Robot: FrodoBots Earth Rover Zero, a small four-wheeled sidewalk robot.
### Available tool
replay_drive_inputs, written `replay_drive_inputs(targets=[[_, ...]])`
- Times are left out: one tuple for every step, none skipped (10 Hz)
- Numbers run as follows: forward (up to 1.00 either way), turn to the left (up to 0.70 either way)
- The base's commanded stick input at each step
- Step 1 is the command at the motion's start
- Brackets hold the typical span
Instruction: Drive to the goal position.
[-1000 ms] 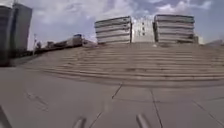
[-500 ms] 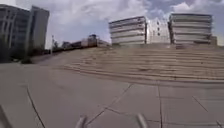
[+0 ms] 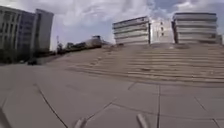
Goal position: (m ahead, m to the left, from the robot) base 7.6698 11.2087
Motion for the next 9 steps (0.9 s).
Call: replay_drive_inputs(targets=[[0.7,0.0],[0.7,0.0],[0.7,0.0],[0.7,0.0],[0.7,0.0],[0.7,0.0],[0.7,0.0],[0.7,0.0],[0.7,0.0]])
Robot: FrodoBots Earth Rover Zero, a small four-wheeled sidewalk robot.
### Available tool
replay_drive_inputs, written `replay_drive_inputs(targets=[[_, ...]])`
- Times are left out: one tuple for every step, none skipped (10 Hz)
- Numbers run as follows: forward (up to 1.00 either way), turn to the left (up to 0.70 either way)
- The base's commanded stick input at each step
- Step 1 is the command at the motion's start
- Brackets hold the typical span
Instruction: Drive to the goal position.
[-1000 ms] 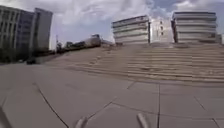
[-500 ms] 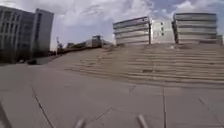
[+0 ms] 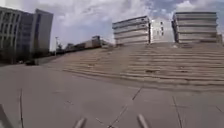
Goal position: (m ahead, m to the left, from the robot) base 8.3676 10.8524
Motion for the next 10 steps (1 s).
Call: replay_drive_inputs(targets=[[0.7,0.0],[0.7,0.27],[0.7,0.27],[0.7,0.27],[0.7,0.27],[0.7,0.27],[0.7,0.27],[0.7,0.27],[0.7,0.27],[0.7,0.27]])
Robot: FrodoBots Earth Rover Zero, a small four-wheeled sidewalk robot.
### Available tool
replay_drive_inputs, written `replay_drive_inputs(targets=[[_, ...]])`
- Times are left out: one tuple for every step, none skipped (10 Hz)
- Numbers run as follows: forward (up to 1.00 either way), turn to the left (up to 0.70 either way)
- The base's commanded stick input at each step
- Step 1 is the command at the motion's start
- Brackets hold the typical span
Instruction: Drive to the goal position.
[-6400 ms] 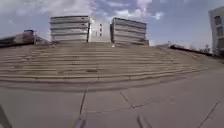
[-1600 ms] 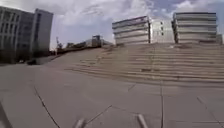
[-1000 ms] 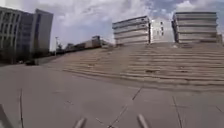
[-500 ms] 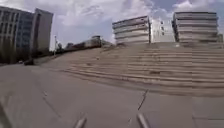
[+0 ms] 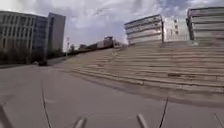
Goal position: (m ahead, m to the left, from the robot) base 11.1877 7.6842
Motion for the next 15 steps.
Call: replay_drive_inputs(targets=[[0.7,0.27],[0.7,0.27],[0.7,0.27],[0.7,0.27],[0.7,0.27],[0.7,0.27],[0.7,0.27],[0.7,0.27],[0.7,0.27],[0.7,0.27],[0.7,0.27],[0.7,0.27],[0.7,0.27],[0.7,0.27],[0.7,0.27]])
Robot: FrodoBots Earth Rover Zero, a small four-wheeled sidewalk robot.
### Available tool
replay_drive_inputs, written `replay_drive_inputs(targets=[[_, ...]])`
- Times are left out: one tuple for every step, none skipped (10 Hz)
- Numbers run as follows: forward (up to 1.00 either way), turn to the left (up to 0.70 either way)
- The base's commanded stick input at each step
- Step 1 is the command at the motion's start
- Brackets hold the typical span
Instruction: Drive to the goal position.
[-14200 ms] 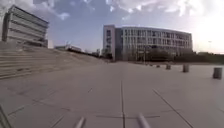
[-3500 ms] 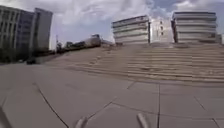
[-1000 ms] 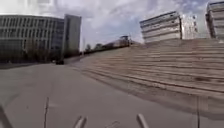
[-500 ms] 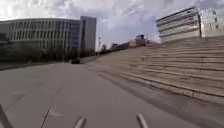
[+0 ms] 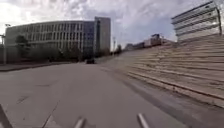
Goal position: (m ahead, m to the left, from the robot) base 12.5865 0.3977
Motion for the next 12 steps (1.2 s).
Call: replay_drive_inputs(targets=[[0.7,0.27],[0.7,0.27],[0.7,0.19],[0.7,0.01],[0.7,0.0],[0.7,0.0],[0.7,0.0],[0.7,0.0],[0.7,0.0],[0.7,0.0],[0.7,0.0],[0.7,0.0]])
